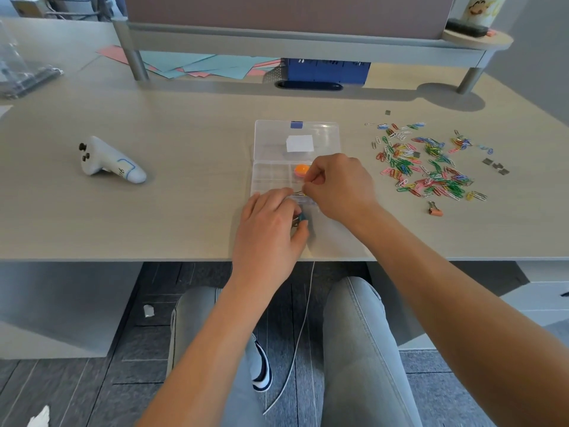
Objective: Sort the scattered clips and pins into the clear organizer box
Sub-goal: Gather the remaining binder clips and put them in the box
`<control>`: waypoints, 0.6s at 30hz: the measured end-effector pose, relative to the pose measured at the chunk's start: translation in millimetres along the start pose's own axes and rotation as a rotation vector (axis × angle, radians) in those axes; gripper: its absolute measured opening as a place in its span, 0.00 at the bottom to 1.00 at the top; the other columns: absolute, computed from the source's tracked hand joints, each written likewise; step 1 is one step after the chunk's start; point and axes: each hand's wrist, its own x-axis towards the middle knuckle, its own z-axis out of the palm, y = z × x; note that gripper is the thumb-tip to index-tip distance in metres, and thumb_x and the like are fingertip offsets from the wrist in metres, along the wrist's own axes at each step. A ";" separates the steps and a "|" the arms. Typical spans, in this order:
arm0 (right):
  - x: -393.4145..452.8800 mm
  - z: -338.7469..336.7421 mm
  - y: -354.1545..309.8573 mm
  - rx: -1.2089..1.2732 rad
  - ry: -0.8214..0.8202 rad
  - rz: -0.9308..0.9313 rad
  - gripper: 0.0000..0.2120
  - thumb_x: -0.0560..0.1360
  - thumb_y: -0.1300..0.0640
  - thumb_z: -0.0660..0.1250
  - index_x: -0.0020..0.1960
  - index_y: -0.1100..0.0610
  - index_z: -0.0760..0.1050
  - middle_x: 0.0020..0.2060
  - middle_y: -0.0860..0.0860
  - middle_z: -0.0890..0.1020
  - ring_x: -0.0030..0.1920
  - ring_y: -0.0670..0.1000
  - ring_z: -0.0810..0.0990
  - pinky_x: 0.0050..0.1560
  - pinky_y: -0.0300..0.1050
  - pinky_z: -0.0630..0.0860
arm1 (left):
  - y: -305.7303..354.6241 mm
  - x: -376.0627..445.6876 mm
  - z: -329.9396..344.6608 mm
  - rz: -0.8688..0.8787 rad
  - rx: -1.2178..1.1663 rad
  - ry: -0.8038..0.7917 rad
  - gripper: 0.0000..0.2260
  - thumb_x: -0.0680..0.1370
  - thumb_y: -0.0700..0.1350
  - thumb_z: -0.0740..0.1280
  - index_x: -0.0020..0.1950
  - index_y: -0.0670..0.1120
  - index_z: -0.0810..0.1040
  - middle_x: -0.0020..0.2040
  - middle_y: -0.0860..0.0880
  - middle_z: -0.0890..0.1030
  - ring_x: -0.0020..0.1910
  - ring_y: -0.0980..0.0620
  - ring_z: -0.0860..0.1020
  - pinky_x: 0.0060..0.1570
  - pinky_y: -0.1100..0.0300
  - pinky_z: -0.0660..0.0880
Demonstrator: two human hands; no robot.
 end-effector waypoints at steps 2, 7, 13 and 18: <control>-4.7 -1.2 5.7 0.081 0.043 -0.044 0.04 0.75 0.54 0.69 0.44 0.50 0.83 0.34 0.44 0.80 0.37 0.49 0.79 0.37 0.43 0.74 | 0.0 1.5 0.3 -0.018 0.013 -0.005 0.06 0.77 0.46 0.70 0.50 0.45 0.82 0.60 0.49 0.80 0.60 0.49 0.75 0.65 0.50 0.69; -27.8 -15.8 30.2 0.192 0.192 0.004 0.06 0.77 0.55 0.67 0.46 0.52 0.82 0.36 0.45 0.81 0.36 0.46 0.76 0.34 0.42 0.71 | 3.5 16.5 -0.6 -0.047 0.033 0.051 0.08 0.77 0.48 0.68 0.53 0.47 0.81 0.57 0.51 0.79 0.60 0.47 0.74 0.59 0.49 0.70; -59.0 -36.7 76.2 0.079 0.288 0.202 0.06 0.77 0.52 0.69 0.52 0.50 0.82 0.46 0.45 0.82 0.47 0.48 0.77 0.40 0.43 0.70 | 4.6 38.7 10.0 -0.050 0.048 0.022 0.08 0.79 0.50 0.67 0.56 0.50 0.80 0.56 0.53 0.78 0.61 0.49 0.73 0.61 0.51 0.69; -77.7 -55.0 110.9 -0.149 0.348 0.360 0.17 0.75 0.47 0.67 0.61 0.52 0.78 0.57 0.51 0.77 0.58 0.55 0.74 0.54 0.50 0.72 | 11.3 43.8 19.4 -0.096 0.070 -0.011 0.10 0.79 0.49 0.66 0.57 0.50 0.81 0.58 0.52 0.79 0.61 0.49 0.73 0.62 0.51 0.69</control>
